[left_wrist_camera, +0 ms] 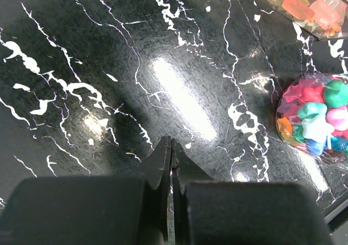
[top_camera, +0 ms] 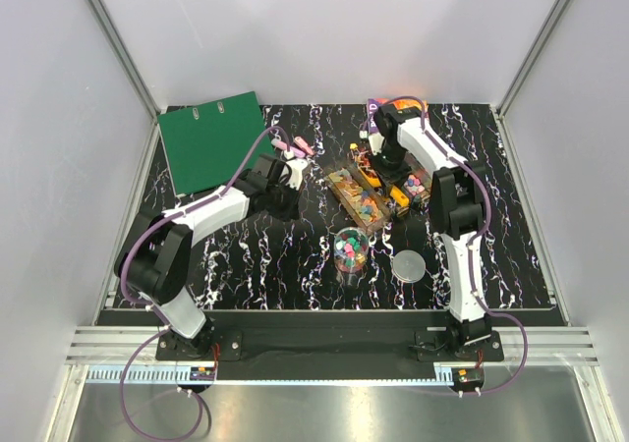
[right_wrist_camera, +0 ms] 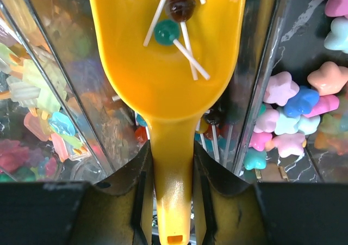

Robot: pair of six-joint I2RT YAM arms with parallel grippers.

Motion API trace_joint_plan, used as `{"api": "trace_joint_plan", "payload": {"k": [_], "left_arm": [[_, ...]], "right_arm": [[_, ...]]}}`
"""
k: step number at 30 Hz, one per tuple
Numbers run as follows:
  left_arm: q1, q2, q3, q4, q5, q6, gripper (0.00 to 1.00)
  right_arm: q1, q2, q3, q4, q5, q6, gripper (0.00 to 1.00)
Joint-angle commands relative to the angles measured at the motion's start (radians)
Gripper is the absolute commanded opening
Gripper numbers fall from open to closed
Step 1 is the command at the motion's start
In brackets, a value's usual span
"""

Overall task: Pack the candies
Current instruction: Scoop the fake candies from the storage box.

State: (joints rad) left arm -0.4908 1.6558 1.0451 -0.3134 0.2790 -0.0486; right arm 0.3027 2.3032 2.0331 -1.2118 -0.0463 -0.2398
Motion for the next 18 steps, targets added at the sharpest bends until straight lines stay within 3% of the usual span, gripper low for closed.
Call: {"api": "trace_joint_plan", "payload": {"k": [1, 6, 18], "left_arm": [[0.003, -0.024, 0.012, 0.03, -0.026, 0.015, 0.0], [0.004, -0.024, 0.009, 0.027, -0.041, 0.026, 0.0], [0.004, -0.011, 0.01, 0.007, -0.041, 0.035, 0.0]], "right_arm": [[0.001, 0.081, 0.047, 0.093, 0.01, 0.054, 0.0], [0.006, 0.09, 0.0, 0.118, -0.029, 0.062, 0.0], [0.01, -0.062, -0.298, 0.449, -0.017, 0.077, 0.0]]}}
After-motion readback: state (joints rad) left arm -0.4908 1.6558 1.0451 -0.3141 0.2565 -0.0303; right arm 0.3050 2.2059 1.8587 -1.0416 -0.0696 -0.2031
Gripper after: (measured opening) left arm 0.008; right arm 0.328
